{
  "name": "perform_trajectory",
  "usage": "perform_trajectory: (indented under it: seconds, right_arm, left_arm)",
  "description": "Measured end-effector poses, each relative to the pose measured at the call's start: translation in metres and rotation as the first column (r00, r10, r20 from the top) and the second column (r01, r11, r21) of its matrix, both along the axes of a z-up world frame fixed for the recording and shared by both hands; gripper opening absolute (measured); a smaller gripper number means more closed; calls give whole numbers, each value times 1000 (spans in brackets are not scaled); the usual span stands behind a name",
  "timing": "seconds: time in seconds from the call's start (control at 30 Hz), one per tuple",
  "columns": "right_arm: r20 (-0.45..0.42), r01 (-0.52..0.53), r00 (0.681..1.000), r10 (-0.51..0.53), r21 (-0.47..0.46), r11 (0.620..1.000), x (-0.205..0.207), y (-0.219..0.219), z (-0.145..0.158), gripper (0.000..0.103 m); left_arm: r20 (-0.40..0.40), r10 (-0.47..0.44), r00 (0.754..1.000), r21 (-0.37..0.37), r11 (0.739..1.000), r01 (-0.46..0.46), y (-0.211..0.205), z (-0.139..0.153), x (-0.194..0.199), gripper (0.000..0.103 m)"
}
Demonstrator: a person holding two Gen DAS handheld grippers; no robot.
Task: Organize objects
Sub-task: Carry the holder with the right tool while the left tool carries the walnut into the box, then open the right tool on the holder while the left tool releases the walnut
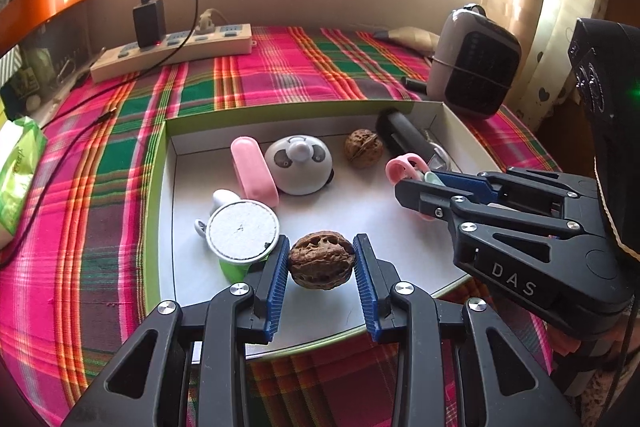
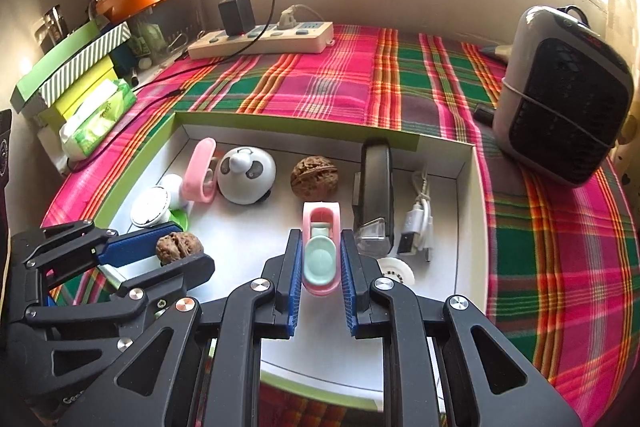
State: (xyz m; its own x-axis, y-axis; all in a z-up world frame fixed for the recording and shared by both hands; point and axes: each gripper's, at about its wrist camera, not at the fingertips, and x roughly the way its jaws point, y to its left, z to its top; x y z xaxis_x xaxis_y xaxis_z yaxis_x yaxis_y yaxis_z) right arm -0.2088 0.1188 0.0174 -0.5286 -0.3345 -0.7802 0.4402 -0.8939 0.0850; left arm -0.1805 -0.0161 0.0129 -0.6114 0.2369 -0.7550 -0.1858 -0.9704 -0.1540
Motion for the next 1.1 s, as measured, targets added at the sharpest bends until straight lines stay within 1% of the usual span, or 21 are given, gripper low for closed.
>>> perform_trajectory:
  seconds: [0.43, 1.1]
  right_arm:
    - [15, -13, 1000, 13, 14, 1000, -4, -7, -8, 19]
    - [14, -7, 1000, 6, 17, 1000, -4, -8, -8, 19]
  left_arm:
    - [13, 19, 1000, -2, 1000, -19, -3, -3, -4, 31]
    - [14, 21, 1000, -7, 1000, -21, -3, -4, -5, 31]
